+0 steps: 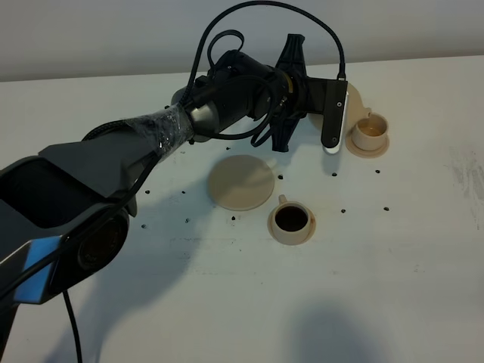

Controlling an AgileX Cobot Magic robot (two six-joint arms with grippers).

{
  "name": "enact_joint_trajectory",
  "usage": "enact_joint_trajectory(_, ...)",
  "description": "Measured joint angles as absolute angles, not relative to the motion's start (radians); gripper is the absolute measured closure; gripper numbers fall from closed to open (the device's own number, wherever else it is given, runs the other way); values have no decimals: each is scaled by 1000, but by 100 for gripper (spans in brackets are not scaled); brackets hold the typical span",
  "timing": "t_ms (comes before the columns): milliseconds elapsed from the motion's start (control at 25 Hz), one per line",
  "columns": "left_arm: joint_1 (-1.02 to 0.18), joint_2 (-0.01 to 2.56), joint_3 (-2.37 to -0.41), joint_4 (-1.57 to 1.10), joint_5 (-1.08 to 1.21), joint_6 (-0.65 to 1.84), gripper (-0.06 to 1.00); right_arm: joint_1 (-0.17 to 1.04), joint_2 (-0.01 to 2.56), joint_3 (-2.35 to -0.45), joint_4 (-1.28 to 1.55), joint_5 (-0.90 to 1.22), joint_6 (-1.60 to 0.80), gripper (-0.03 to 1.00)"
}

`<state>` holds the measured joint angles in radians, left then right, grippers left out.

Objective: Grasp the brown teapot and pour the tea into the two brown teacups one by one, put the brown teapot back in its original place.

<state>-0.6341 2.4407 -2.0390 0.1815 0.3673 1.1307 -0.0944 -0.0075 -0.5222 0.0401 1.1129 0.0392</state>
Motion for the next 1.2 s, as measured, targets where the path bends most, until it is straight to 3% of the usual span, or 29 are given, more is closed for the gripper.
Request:
enact_joint_trajectory(400,-637,2441,-2039,328,358,1013,85,-94,-8,-522,40,1113,39,50)
enact_joint_trajectory(1200,-672,2441,-2039,483,284,1008,85,-94,-8,-522,40,1113,39,50)
